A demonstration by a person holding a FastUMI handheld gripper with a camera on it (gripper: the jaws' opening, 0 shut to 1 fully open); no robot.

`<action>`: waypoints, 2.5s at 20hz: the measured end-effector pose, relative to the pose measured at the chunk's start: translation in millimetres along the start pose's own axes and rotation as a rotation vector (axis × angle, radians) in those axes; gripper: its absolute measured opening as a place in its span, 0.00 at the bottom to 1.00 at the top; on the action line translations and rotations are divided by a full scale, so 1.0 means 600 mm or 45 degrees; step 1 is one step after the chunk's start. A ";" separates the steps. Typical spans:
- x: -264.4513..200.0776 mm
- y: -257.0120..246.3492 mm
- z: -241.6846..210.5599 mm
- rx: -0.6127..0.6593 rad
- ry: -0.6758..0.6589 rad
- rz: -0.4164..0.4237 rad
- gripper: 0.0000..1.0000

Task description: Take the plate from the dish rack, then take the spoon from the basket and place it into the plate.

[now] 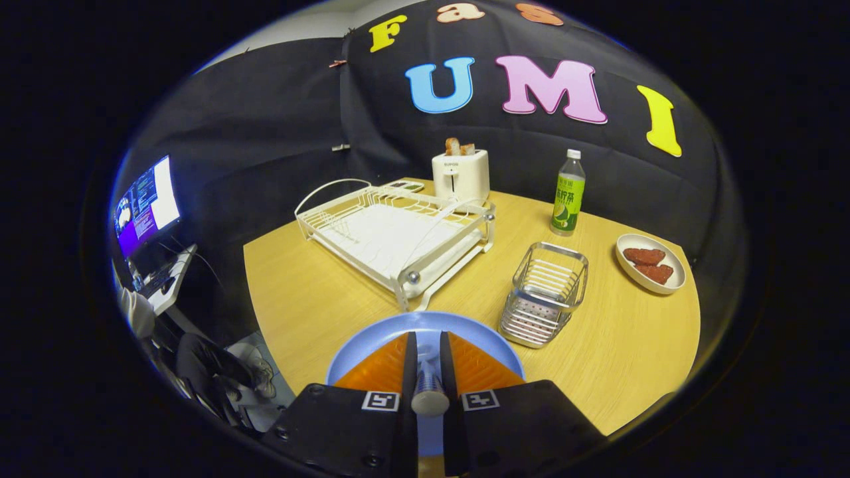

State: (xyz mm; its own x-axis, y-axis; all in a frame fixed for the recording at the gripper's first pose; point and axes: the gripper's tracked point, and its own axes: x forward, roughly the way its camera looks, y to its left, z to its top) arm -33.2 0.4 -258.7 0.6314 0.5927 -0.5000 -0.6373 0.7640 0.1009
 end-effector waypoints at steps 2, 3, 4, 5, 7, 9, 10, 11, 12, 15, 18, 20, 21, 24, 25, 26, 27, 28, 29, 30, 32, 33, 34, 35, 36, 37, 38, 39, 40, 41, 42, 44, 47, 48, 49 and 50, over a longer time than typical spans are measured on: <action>0.001 -0.002 -0.023 0.013 0.047 0.004 0.20; 0.002 -0.003 -0.029 0.018 0.066 0.007 0.21; 0.002 -0.005 -0.031 0.024 0.072 0.004 0.22; 0.003 -0.011 -0.029 0.032 0.073 -0.010 0.24; 0.004 -0.017 -0.021 0.072 0.062 -0.031 0.32; -0.003 -0.019 -0.002 0.095 0.039 -0.038 0.66; -0.008 -0.026 0.012 0.081 0.012 -0.062 0.83; -0.018 -0.029 0.031 0.068 -0.020 -0.082 1.00; -0.026 -0.034 0.044 0.056 -0.045 -0.109 1.00; -0.060 -0.039 0.102 0.061 -0.131 -0.175 0.99; -0.105 -0.054 0.179 0.086 -0.259 -0.284 0.99; -0.136 -0.064 0.232 0.132 -0.353 -0.365 0.99; -0.150 -0.073 0.254 0.156 -0.384 -0.411 0.98; -0.201 -0.092 0.309 0.207 -0.491 -0.562 0.99; -0.217 -0.100 0.323 0.224 -0.525 -0.611 0.98; -0.233 -0.103 0.332 0.238 -0.554 -0.659 0.98; -0.251 -0.106 0.341 0.248 -0.585 -0.710 0.98; -0.269 -0.110 0.348 0.256 -0.611 -0.762 0.98; -0.287 -0.112 0.354 0.264 -0.634 -0.811 0.98; -0.300 -0.111 0.358 0.271 -0.651 -0.851 0.98; -0.320 -0.106 0.361 0.286 -0.656 -0.911 0.98; -0.325 -0.101 0.363 0.286 -0.654 -0.926 0.98; -0.330 -0.097 0.367 0.288 -0.654 -0.940 0.98; -0.333 -0.093 0.371 0.291 -0.653 -0.949 0.98; -0.333 -0.088 0.376 0.284 -0.658 -0.958 0.98; -0.333 -0.084 0.381 0.271 -0.660 -0.972 0.98; -0.332 -0.079 0.381 0.261 -0.657 -0.980 0.98; -0.327 -0.071 0.381 0.263 -0.647 -0.978 0.98; -0.323 -0.061 0.380 0.266 -0.638 -0.974 0.98; -0.321 -0.055 0.381 0.269 -0.637 -0.977 0.98; -0.325 -0.052 0.384 0.273 -0.643 -0.988 0.98; -0.321 -0.041 0.387 0.278 -0.662 -0.992 0.98; -0.312 -0.028 0.385 0.269 -0.665 -0.989 0.98; -0.310 -0.026 0.385 0.266 -0.665 -0.986 0.98; -0.308 -0.024 0.385 0.266 -0.666 -0.986 0.98; -0.307 -0.024 0.385 0.268 -0.669 -0.990 0.98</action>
State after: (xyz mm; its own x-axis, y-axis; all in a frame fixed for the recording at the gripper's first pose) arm -38.2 -60.8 30.8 0.9939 -0.0996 -0.0480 0.1032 0.9913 0.0813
